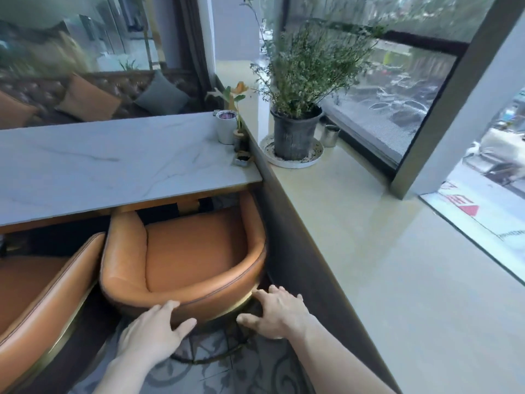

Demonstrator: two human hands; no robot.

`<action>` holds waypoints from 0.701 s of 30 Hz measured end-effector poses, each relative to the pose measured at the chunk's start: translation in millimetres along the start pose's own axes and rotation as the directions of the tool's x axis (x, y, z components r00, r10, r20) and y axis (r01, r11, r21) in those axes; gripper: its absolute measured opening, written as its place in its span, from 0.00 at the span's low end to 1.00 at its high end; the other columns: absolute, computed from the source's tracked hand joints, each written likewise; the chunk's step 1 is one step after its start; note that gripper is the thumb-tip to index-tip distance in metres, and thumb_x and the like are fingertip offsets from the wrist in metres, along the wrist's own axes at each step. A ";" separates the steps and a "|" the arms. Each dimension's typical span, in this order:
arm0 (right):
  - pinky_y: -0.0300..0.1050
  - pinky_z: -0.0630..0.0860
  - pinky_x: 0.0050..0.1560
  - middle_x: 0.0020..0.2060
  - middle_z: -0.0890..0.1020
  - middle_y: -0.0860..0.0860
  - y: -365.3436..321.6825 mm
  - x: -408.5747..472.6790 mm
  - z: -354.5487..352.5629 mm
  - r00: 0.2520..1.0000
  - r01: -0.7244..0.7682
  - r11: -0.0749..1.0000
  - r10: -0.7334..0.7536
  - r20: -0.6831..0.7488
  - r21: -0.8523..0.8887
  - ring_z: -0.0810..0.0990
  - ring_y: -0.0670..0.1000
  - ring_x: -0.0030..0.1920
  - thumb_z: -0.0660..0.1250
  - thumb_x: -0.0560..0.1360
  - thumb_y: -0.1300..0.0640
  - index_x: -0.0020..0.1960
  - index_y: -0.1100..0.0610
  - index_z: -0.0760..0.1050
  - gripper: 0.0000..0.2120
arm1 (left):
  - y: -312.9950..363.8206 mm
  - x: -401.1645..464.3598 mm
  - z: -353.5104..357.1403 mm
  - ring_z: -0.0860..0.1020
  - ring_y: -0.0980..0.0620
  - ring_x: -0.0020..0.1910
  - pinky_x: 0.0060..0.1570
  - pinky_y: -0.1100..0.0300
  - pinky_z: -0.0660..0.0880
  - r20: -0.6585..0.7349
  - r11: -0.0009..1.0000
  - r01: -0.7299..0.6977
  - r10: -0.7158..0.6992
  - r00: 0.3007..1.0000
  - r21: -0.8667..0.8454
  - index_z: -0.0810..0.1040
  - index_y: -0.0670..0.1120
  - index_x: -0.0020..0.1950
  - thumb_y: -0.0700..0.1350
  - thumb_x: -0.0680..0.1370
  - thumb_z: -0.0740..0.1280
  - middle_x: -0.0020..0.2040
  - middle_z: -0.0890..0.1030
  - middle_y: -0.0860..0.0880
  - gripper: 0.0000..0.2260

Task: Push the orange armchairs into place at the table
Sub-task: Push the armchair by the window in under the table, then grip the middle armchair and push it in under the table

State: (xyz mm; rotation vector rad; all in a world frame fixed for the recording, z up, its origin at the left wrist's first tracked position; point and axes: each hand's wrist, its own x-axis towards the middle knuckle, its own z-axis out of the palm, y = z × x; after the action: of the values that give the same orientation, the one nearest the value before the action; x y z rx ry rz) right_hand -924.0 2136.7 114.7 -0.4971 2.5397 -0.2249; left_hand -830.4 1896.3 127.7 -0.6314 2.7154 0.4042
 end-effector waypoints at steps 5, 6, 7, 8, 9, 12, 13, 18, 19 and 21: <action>0.73 0.58 0.71 0.76 0.64 0.55 13.9 -42.3 -12.2 1.000 0.014 1.000 -0.014 0.019 0.005 0.58 0.57 0.77 0.55 0.69 0.21 0.79 0.44 0.56 0.45 | 25.7 -40.5 -10.8 0.71 0.49 0.66 0.60 0.51 0.71 -0.053 0.999 -0.015 0.017 0.998 0.043 0.62 0.59 0.74 0.73 0.72 0.55 0.69 0.71 0.54 0.33; 0.73 0.57 0.71 0.76 0.64 0.55 14.9 -47.8 -14.5 1.000 0.018 1.000 -0.018 0.014 0.001 0.58 0.57 0.77 0.55 0.69 0.20 0.79 0.44 0.55 0.45 | 28.1 -47.2 -13.2 0.70 0.48 0.67 0.61 0.51 0.70 -0.067 0.998 -0.019 0.023 0.997 0.052 0.61 0.59 0.74 0.74 0.72 0.55 0.70 0.71 0.53 0.34; 0.73 0.57 0.71 0.76 0.64 0.55 15.2 -52.7 -17.9 1.000 0.022 1.000 -0.022 0.010 -0.004 0.58 0.57 0.77 0.55 0.69 0.20 0.79 0.44 0.55 0.46 | 29.5 -52.5 -16.7 0.70 0.48 0.67 0.63 0.50 0.68 -0.080 0.998 -0.023 0.028 0.996 0.056 0.61 0.60 0.74 0.75 0.71 0.55 0.70 0.71 0.52 0.36; 0.73 0.57 0.71 0.76 0.64 0.55 14.4 -57.1 -21.2 1.000 0.023 1.000 -0.023 0.012 -0.009 0.59 0.57 0.77 0.55 0.68 0.20 0.79 0.44 0.55 0.46 | 29.4 -56.9 -20.2 0.69 0.48 0.68 0.64 0.49 0.67 -0.087 0.998 -0.024 0.028 0.996 0.052 0.61 0.60 0.74 0.76 0.70 0.55 0.71 0.70 0.52 0.37; 0.73 0.57 0.71 0.75 0.64 0.55 13.0 -61.1 -23.9 1.000 0.023 1.000 -0.023 0.014 -0.016 0.59 0.57 0.77 0.55 0.68 0.19 0.79 0.44 0.54 0.47 | 28.8 -61.5 -24.0 0.68 0.48 0.69 0.65 0.48 0.66 -0.090 0.998 -0.023 0.028 0.996 0.050 0.61 0.60 0.74 0.76 0.68 0.55 0.72 0.69 0.52 0.38; 0.74 0.57 0.70 0.75 0.64 0.54 6.7 -71.1 -30.6 0.999 0.033 0.998 -0.032 0.019 -0.050 0.58 0.57 0.77 0.54 0.65 0.18 0.79 0.44 0.54 0.50 | 25.1 -74.9 -33.6 0.65 0.48 0.72 0.69 0.46 0.63 -0.072 0.999 -0.015 0.018 0.997 0.049 0.58 0.60 0.76 0.78 0.67 0.56 0.75 0.65 0.53 0.41; 0.75 0.57 0.70 0.75 0.64 0.54 3.7 -73.9 -33.0 0.999 0.040 0.997 -0.039 0.020 -0.063 0.58 0.57 0.77 0.54 0.65 0.17 0.79 0.44 0.54 0.50 | 22.6 -78.9 -37.0 0.63 0.48 0.73 0.70 0.46 0.61 -0.062 0.999 -0.011 0.014 0.998 0.052 0.57 0.61 0.76 0.78 0.66 0.56 0.76 0.64 0.53 0.42; 0.77 0.51 0.71 0.78 0.59 0.55 -20.8 -87.7 -43.3 0.998 0.064 0.991 -0.064 0.002 -0.117 0.52 0.57 0.79 0.53 0.63 0.16 0.79 0.42 0.52 0.51 | -1.6 -97.2 -54.6 0.56 0.48 0.76 0.73 0.43 0.53 -0.017 0.999 0.023 -0.023 1.000 0.032 0.53 0.62 0.77 0.80 0.62 0.57 0.79 0.57 0.53 0.47; 0.77 0.50 0.71 0.79 0.57 0.55 -28.1 -89.7 -44.0 0.997 0.071 0.989 -0.073 -0.008 -0.131 0.50 0.57 0.79 0.53 0.63 0.16 0.79 0.41 0.52 0.52 | -9.6 -100.4 -57.2 0.55 0.48 0.76 0.74 0.42 0.51 -0.030 0.999 0.029 -0.028 0.999 0.025 0.52 0.63 0.77 0.81 0.61 0.57 0.79 0.56 0.52 0.48; 0.78 0.47 0.71 0.80 0.52 0.56 -44.3 -92.0 -43.3 0.995 0.091 0.984 -0.098 -0.034 -0.155 0.45 0.57 0.80 0.50 0.61 0.14 0.79 0.40 0.49 0.53 | -27.7 -106.0 -62.4 0.51 0.49 0.77 0.74 0.41 0.46 -0.070 0.999 0.033 -0.032 0.997 0.013 0.51 0.63 0.77 0.80 0.62 0.57 0.80 0.53 0.52 0.48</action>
State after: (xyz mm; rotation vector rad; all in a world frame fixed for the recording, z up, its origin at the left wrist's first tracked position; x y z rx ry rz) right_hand -861.3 2134.6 206.2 -0.6798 2.5891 -0.0756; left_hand -742.7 1890.9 218.1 -0.6972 2.7673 0.3605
